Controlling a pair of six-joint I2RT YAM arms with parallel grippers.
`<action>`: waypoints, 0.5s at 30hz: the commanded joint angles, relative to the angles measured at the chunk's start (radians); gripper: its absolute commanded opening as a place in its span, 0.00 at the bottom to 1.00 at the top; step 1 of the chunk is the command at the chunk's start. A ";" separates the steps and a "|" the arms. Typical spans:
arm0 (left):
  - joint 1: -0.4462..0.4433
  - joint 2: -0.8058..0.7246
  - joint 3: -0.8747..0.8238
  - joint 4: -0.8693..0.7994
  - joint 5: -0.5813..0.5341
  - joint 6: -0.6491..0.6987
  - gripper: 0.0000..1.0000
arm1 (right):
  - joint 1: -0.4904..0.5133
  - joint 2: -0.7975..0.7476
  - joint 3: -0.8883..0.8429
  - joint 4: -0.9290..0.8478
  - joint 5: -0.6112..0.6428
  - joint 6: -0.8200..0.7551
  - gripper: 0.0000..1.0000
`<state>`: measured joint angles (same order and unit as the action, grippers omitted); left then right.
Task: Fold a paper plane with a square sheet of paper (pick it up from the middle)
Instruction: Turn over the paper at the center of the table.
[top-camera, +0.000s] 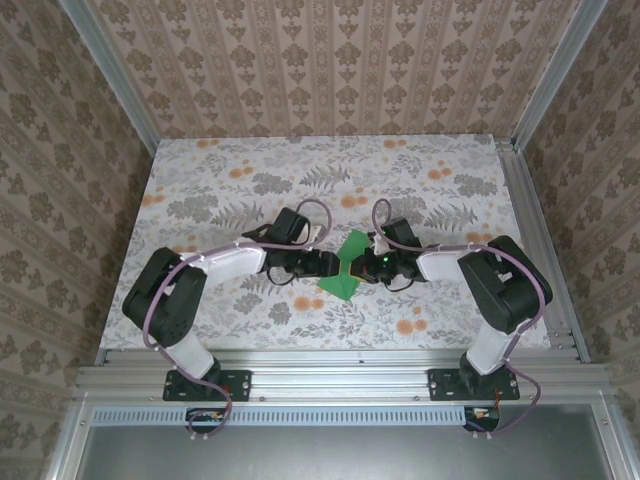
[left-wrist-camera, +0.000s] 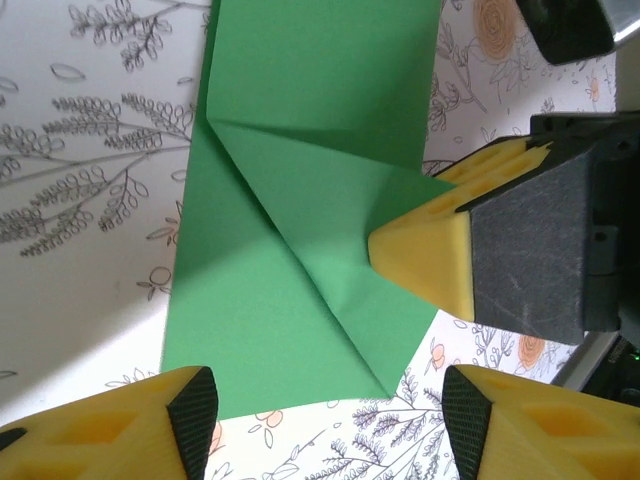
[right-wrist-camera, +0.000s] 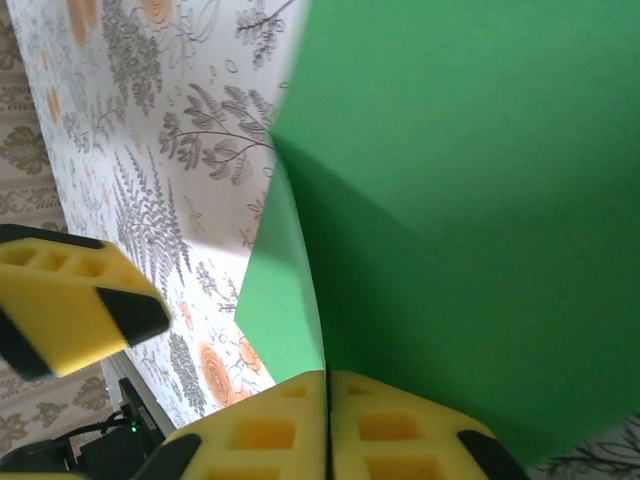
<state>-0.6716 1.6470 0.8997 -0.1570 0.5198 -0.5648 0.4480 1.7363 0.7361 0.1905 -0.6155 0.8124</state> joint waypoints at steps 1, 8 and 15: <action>0.019 -0.052 -0.047 0.149 0.048 -0.096 0.67 | 0.004 -0.021 0.028 0.039 -0.036 -0.003 0.05; 0.061 -0.101 -0.165 0.402 0.076 -0.256 0.68 | 0.003 -0.067 0.010 0.141 -0.097 0.043 0.00; 0.070 -0.115 -0.203 0.512 0.084 -0.366 0.67 | 0.001 -0.123 -0.001 0.202 -0.125 0.072 0.00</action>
<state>-0.6067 1.5635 0.7086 0.2573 0.5808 -0.8520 0.4480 1.6581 0.7383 0.3412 -0.6975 0.8650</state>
